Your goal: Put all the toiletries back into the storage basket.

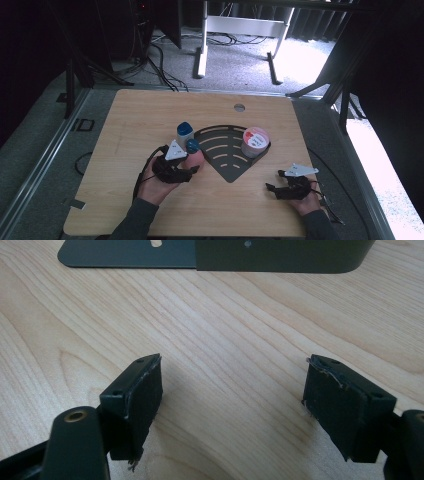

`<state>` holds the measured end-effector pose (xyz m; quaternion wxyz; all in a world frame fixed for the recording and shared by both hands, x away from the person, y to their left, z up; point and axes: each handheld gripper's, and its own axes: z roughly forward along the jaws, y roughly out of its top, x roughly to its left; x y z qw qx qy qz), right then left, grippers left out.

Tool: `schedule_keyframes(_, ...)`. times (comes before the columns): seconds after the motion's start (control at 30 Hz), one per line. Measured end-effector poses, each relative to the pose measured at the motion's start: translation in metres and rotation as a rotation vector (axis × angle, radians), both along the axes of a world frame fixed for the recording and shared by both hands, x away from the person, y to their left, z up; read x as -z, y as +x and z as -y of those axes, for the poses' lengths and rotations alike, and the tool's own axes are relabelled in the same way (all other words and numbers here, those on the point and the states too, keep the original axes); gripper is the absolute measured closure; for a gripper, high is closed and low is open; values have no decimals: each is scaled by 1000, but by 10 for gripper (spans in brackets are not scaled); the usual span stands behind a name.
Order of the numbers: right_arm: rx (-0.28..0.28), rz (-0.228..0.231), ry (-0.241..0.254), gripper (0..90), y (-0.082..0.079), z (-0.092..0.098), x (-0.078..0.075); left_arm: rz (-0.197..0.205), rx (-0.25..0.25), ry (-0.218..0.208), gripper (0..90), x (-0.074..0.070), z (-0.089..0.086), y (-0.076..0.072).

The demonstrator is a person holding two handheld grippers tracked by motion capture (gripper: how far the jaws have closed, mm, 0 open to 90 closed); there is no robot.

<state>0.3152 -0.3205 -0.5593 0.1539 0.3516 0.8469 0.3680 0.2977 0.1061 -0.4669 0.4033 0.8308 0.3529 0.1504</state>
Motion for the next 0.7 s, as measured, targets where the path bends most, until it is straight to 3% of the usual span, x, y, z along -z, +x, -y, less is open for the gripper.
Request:
schedule_keyframes(0.27, 0, 0, 0, 234, 0, 0, 0, 1, -71, 0, 354, 3, -7, 9)
schedule_keyframes(0.7, 1, -1, 0, 234, 0, 0, 0, -7, -96, -8, 314, 7, -11, 25)
